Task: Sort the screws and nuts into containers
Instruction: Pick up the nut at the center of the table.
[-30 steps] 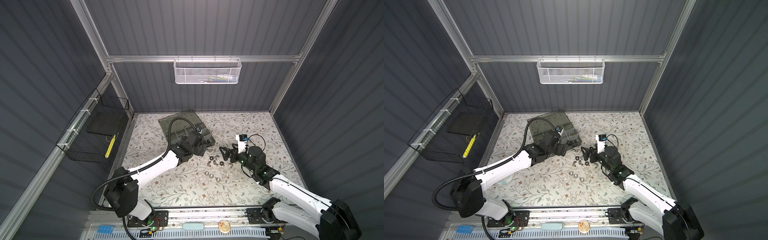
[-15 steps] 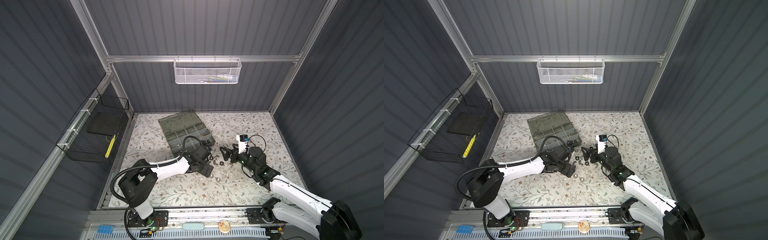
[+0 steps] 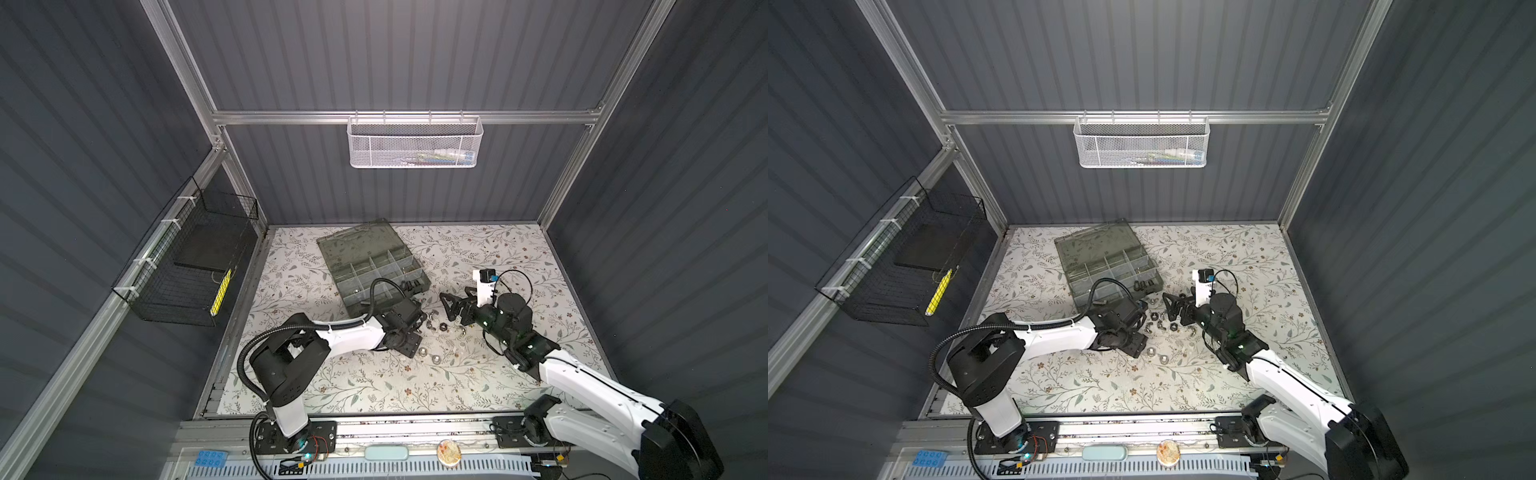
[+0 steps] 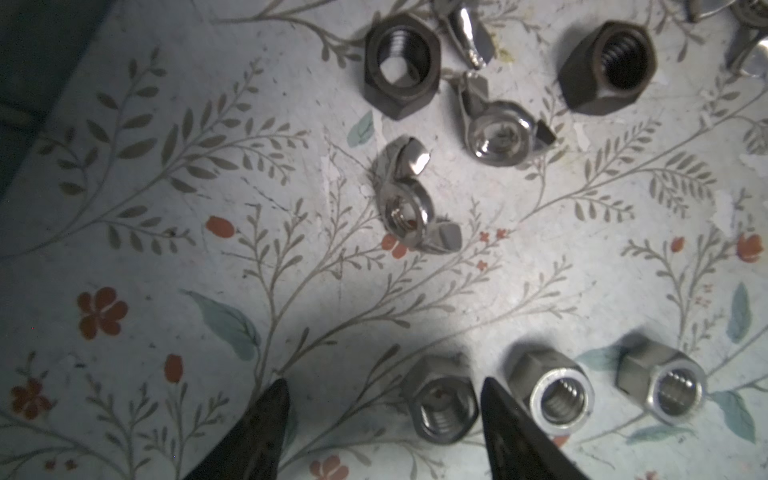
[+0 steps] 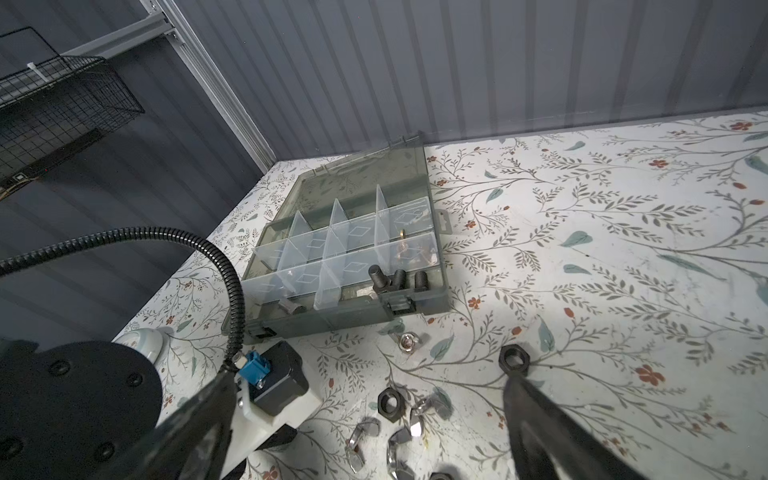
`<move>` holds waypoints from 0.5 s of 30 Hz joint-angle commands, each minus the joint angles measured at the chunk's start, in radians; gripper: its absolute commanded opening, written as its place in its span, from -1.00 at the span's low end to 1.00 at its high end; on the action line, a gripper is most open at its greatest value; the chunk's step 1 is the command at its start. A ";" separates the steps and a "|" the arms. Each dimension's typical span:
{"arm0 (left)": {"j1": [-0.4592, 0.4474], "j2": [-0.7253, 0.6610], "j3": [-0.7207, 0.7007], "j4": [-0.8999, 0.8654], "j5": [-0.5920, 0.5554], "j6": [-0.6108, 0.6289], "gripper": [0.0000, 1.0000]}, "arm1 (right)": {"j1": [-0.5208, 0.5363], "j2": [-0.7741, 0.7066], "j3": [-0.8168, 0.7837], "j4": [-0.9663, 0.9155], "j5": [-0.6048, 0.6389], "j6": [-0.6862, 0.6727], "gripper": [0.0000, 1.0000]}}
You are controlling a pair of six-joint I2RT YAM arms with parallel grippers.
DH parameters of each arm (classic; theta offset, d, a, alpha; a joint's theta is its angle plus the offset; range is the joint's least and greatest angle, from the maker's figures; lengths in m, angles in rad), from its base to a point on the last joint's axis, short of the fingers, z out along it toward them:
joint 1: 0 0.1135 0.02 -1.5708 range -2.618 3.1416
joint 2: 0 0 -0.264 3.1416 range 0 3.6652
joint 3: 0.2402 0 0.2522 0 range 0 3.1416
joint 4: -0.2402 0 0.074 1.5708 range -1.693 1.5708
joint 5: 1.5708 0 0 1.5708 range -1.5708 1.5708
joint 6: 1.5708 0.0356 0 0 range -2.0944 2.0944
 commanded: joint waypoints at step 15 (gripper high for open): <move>-0.019 0.039 0.020 -0.067 -0.057 0.007 -0.32 | -0.003 0.022 -0.007 0.031 0.002 0.009 0.98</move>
